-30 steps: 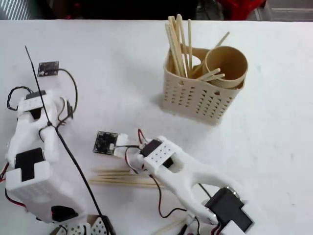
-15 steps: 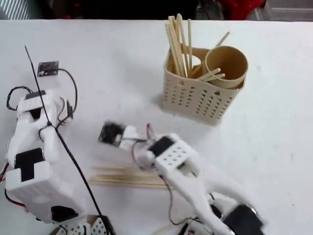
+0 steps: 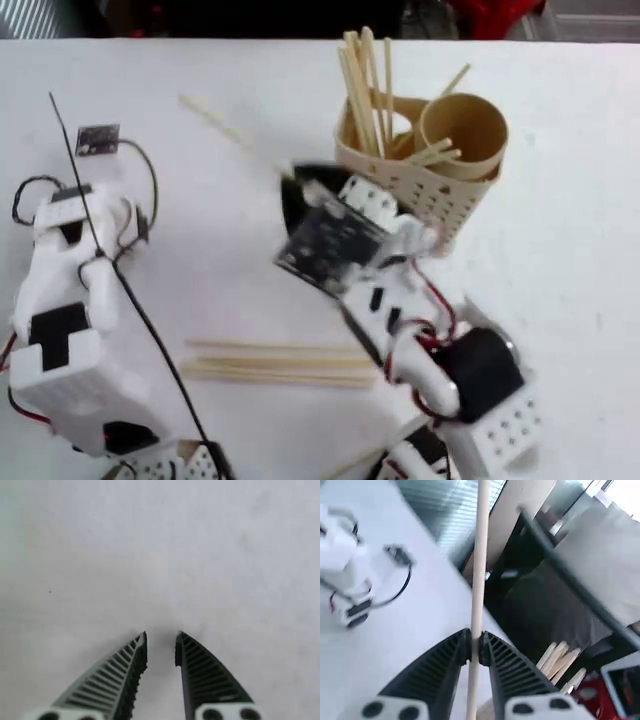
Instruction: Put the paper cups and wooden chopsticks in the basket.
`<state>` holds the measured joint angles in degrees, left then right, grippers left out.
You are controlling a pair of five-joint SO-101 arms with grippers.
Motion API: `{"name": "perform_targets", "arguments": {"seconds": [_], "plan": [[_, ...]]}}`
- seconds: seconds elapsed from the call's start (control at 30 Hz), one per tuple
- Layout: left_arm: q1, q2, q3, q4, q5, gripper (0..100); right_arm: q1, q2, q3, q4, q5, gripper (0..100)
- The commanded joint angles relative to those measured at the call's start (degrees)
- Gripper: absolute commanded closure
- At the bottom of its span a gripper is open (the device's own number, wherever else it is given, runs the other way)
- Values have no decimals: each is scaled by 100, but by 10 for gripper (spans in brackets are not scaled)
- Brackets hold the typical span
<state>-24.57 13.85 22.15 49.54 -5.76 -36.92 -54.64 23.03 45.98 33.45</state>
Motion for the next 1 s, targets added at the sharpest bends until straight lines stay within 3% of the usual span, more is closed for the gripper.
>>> {"name": "perform_targets", "arguments": {"seconds": [0.0,0.2,0.37,0.57,0.97], "plan": [[57,-110,-9,-88,35,887,145,277,-352,-1710,0,981],[57,-110,-9,-88,35,887,980,1613,-387,-3407,-105,981],[57,-110,-9,-88,35,887,1780,2554,-387,-4268,-1574,981],[66,-110,-18,-88,35,887,2343,3108,-343,-4312,-2136,981],[66,-110,-18,-88,35,887,2237,3424,-44,-3978,-2145,980]]}}
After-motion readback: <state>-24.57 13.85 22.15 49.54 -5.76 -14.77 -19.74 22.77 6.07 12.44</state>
